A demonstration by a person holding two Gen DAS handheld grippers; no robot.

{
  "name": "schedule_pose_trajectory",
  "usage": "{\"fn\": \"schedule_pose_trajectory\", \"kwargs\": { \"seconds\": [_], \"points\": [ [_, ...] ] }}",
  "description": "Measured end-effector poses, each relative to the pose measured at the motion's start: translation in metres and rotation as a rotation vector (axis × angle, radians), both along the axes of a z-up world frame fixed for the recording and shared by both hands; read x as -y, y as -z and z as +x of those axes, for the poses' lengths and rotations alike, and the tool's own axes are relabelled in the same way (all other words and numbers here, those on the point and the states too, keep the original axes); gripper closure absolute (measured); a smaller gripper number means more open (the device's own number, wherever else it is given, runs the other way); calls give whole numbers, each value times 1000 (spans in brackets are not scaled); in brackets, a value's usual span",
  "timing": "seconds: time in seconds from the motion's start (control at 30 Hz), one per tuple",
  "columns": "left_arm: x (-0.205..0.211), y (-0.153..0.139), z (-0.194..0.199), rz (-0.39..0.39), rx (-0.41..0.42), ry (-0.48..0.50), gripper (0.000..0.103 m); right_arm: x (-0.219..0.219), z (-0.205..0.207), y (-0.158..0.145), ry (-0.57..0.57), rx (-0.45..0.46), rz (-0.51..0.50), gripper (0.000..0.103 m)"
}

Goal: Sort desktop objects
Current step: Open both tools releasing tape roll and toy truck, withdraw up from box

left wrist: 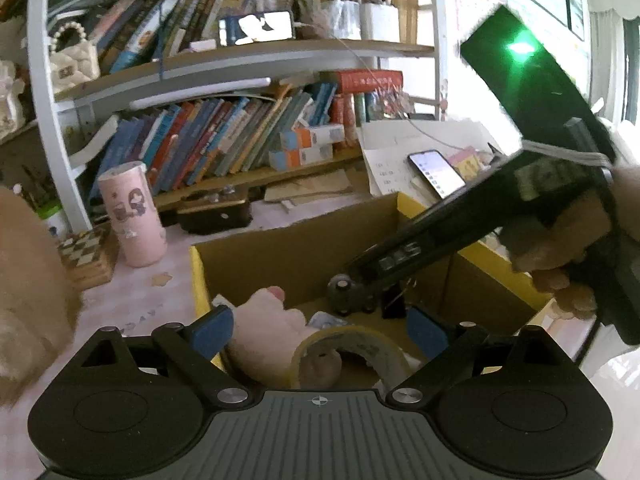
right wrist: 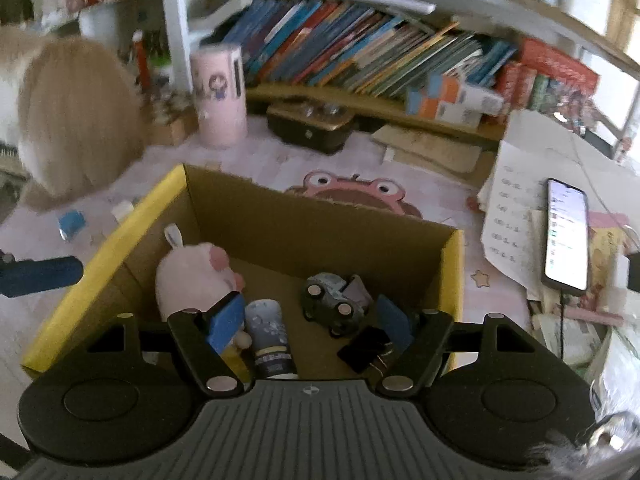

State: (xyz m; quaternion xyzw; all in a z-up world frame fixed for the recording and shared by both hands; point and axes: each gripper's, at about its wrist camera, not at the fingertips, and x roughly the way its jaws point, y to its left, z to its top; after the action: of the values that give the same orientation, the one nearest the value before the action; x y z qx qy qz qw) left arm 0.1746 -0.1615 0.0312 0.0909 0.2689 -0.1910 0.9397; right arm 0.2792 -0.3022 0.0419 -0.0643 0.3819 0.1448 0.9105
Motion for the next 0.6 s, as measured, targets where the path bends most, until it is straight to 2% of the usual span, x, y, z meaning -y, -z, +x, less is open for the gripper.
{"fn": "schedule_pose_trajectory", "kwargs": {
  "seconds": [0.23, 0.43, 0.6],
  "points": [
    [-19, -11, -17, -45, 19, -52, 7, 14, -40, -14, 112, 106, 72, 31],
    [-39, -16, -32, -73, 36, -96, 7, 17, -80, -22, 174, 189, 72, 31],
    [-52, -15, -43, -89, 37, -113, 7, 16, -109, -20, 226, 218, 76, 31]
  ]
}}
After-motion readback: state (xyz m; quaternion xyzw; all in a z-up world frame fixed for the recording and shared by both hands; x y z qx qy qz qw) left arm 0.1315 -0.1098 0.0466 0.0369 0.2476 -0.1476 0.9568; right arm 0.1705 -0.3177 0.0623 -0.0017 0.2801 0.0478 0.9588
